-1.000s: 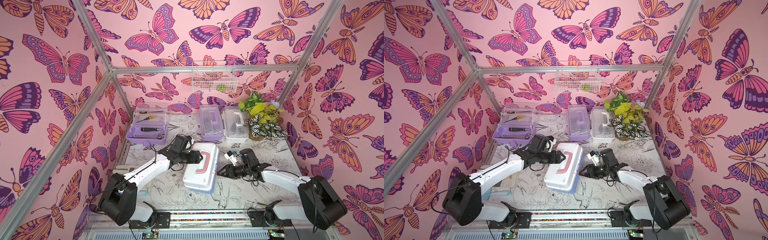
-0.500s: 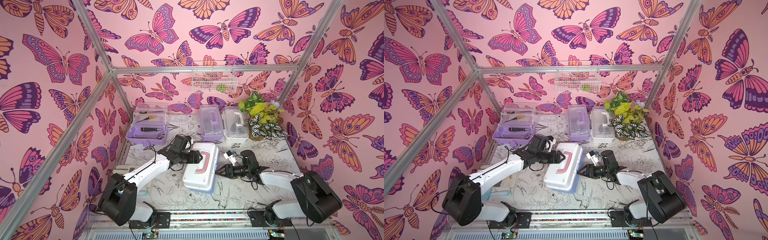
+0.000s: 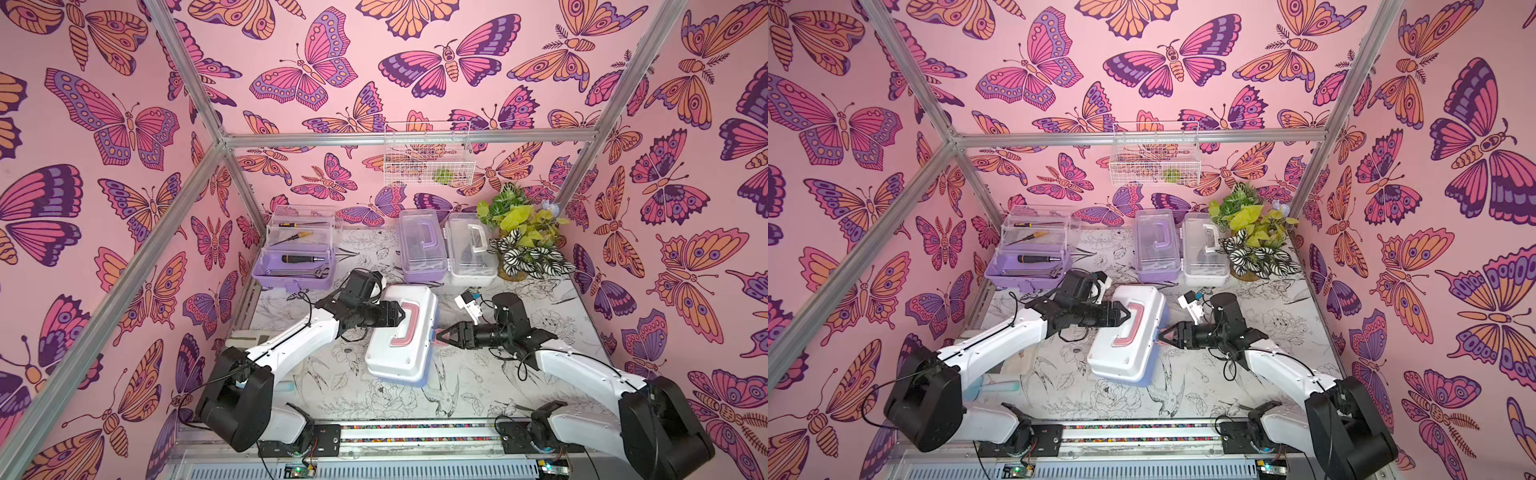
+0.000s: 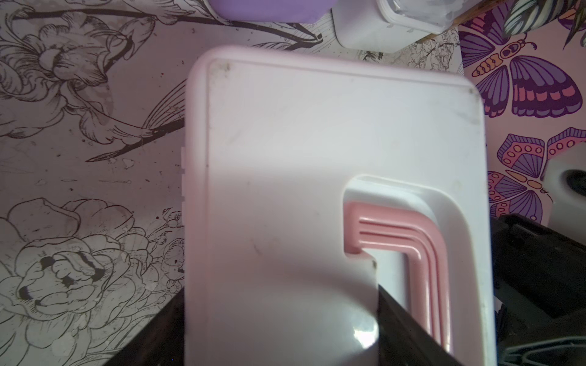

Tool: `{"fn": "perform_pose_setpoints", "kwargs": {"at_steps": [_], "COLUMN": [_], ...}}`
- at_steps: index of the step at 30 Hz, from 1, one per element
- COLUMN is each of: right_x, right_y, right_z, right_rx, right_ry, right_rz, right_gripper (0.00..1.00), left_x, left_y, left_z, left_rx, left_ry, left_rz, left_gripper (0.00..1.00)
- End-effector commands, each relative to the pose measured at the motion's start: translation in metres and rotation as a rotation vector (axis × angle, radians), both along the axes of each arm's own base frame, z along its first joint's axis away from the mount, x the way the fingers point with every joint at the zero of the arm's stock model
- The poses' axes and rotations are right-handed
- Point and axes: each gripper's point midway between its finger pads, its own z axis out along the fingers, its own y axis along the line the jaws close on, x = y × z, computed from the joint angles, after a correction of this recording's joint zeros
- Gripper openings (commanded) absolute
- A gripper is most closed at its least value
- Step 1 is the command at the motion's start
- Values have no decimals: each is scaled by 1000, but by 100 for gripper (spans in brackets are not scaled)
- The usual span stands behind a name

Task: Close toolboxes
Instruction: Fasten the toolbox latch on the toolbox.

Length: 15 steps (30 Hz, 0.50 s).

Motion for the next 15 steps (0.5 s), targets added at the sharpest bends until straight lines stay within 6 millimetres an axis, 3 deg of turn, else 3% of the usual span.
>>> {"fn": "perform_pose_setpoints", "kwargs": {"at_steps": [1,9,15], "right_x": [7,9,14], "right_y": [3,0,5], "right_z": [17,17,7], "right_rx": [12,-55,-60], "right_ry": [-22,-15,19], "right_rz": [8,14,14], "right_gripper": [61,59,39], "left_x": [-37,-35,-33], "left_y": [49,49,42], "left_z": [-64,-56,-44], "left_rx": [245,266,260], "left_ry": [211,196,167], "left_rz": [64,74,75], "left_gripper": [66,65,65]}}
